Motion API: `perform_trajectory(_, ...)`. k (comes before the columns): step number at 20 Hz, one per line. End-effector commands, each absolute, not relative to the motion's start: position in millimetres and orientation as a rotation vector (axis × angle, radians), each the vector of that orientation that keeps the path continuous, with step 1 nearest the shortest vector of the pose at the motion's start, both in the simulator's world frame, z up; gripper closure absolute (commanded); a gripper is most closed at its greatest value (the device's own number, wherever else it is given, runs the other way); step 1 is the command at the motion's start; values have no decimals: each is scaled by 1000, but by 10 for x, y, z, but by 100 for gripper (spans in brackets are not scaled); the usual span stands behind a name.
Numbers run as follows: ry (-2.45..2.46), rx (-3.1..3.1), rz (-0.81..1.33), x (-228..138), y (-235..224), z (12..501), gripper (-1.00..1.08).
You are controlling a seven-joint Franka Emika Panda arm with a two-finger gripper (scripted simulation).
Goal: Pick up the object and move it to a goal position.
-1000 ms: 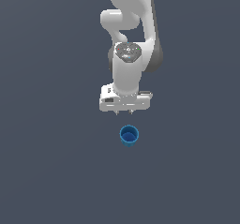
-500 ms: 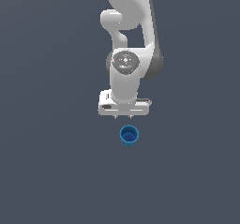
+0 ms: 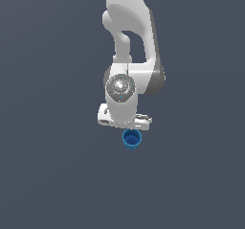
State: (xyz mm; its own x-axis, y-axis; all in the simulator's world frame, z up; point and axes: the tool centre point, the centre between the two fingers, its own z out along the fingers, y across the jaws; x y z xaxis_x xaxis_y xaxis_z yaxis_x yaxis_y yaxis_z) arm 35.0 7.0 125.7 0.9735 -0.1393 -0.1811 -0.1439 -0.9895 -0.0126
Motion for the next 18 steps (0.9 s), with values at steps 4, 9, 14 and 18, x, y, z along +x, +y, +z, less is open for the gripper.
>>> perform_trajectory(4, 323, -3066, 363, 444, 46, 1127, -20)
perform_trajectory(9, 378, -3047, 410, 488, 34, 1050, -20)
perform_trajectory(14, 404, -3038, 433, 506, 29, 1013, -20)
perform_trajectory(18, 403, -3039, 432, 503, 28, 1009, -20)
